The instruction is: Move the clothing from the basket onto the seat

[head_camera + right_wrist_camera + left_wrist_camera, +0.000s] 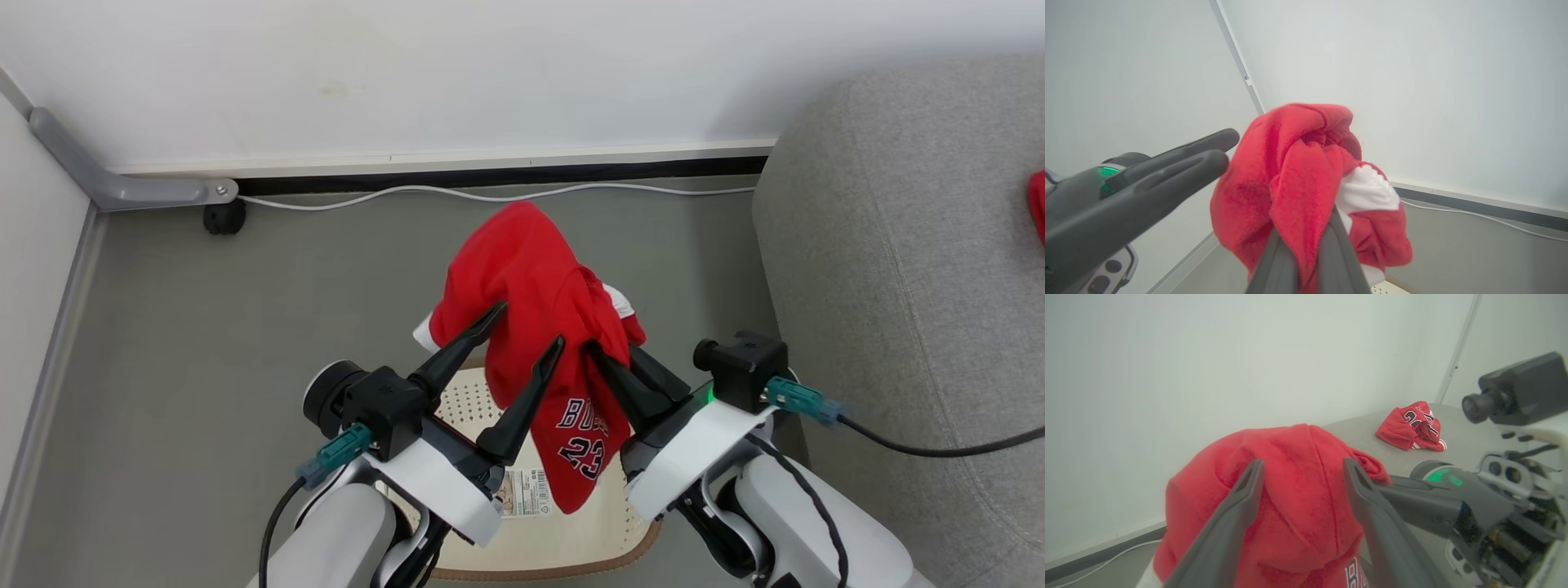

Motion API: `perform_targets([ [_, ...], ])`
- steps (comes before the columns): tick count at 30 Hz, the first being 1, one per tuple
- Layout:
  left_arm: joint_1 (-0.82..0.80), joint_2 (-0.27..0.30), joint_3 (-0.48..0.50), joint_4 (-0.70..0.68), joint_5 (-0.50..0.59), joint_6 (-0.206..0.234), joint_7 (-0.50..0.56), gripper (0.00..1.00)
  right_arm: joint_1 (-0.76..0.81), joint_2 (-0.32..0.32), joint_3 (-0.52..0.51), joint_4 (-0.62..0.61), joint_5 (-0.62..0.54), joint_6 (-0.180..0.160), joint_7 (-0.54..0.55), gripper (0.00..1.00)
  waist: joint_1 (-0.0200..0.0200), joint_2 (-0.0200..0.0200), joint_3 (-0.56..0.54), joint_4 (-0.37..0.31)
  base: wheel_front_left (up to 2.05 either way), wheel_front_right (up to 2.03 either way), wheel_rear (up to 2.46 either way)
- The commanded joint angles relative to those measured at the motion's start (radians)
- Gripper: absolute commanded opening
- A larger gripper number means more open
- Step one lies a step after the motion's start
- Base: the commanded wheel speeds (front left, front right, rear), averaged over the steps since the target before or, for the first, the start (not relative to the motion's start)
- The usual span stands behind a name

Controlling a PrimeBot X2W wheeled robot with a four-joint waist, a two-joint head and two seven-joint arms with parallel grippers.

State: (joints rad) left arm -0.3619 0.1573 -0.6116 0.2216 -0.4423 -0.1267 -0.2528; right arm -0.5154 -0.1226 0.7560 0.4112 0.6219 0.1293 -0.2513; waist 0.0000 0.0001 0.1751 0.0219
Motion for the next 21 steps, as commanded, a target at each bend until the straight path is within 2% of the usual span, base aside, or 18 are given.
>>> perform_targets([
  [1,-0.035,0.019,0.032,-0.019,-0.008,-0.004,-0.009,1.0,0.022,0.014,-0.019,-0.039,-0.013,0.001,-0.011,0.0,0.0,-0.0001,-0.002,-0.012,0.0,0.0,0.0],
  [10,-0.021,0.03,0.013,0.001,-0.008,-0.004,-0.009,1.0,0.086,0.013,-0.195,-0.13,-0.09,0.001,-0.011,0.0,0.0,-0.0001,-0.019,-0.095,0.0,0.0,0.0],
  [21,-0.002,0.032,0.015,-0.003,0.006,-0.004,-0.009,1.0,0.128,0.0,-0.337,-0.222,-0.149,0.001,-0.011,0.0,0.0,-0.0001,-0.056,-0.286,0.0,0.0,0.0],
])
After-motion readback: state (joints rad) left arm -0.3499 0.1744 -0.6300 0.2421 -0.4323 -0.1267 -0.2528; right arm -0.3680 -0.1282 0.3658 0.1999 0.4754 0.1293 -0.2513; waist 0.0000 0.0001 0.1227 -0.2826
